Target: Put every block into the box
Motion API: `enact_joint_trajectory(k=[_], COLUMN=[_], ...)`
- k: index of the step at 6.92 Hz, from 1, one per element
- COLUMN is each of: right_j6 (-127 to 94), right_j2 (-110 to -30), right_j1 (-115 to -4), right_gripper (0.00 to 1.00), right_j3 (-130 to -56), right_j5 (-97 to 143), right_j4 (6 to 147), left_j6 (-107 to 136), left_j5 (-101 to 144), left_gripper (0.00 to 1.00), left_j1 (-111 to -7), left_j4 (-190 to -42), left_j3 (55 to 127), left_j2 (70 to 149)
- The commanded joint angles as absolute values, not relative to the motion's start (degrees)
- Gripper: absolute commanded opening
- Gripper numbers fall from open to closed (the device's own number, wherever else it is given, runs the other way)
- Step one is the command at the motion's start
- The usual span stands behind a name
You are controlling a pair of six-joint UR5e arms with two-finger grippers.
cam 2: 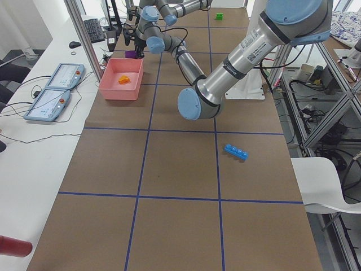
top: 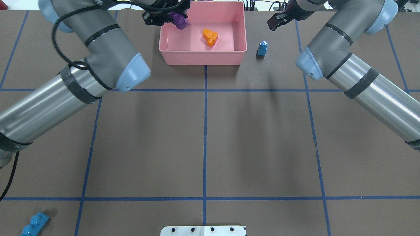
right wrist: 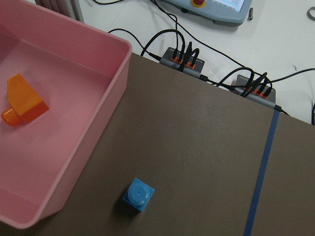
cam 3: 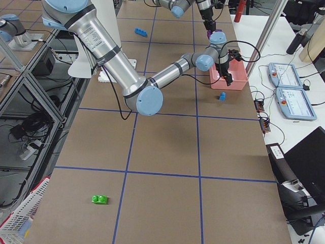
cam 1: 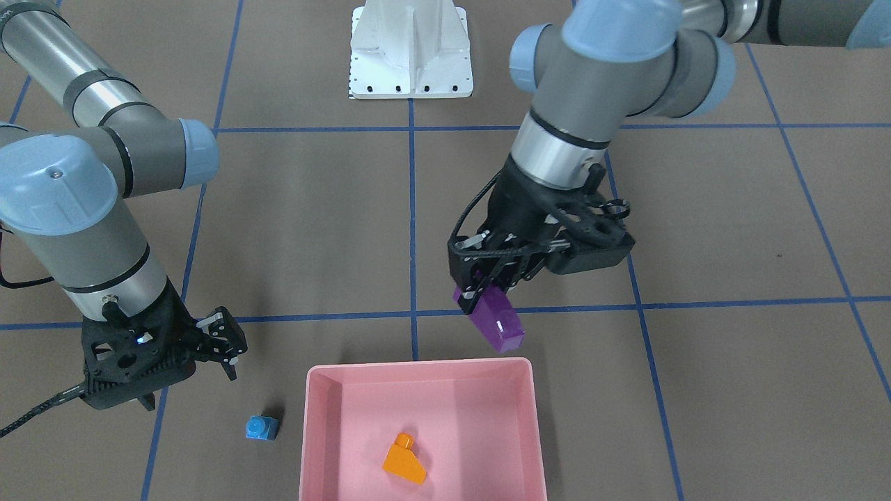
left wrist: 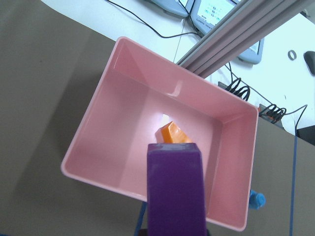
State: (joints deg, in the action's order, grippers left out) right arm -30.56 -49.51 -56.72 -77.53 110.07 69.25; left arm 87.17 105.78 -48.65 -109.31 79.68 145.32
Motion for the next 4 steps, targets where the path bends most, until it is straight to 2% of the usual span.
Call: enact_joint_trajectory(k=[1,2,4], right_j6=[-36.36,-37.6,-39.45], right_j2=[-52.2,-52.21,-51.68], right_j1=[-56.52,-56.17,-55.38], right_gripper=[0.99,0.99,0.99], right_j3=[-69.14,-65.69,-65.3], right_j5=[109.95,109.95,110.04], right_j4=[49.77,44.96,44.3], left_j6=[89.03,88.77,88.51], left_j5=[94.89,92.49,91.5], left_gripper=[0.0,0.0,0.0], left_j1=[-46.59,-46.41,-46.32], left_j4=[-122.17,-125.04,-125.42], left_j3=[58.64,54.01,50.82], left_j2=[153.95,154.25,154.6])
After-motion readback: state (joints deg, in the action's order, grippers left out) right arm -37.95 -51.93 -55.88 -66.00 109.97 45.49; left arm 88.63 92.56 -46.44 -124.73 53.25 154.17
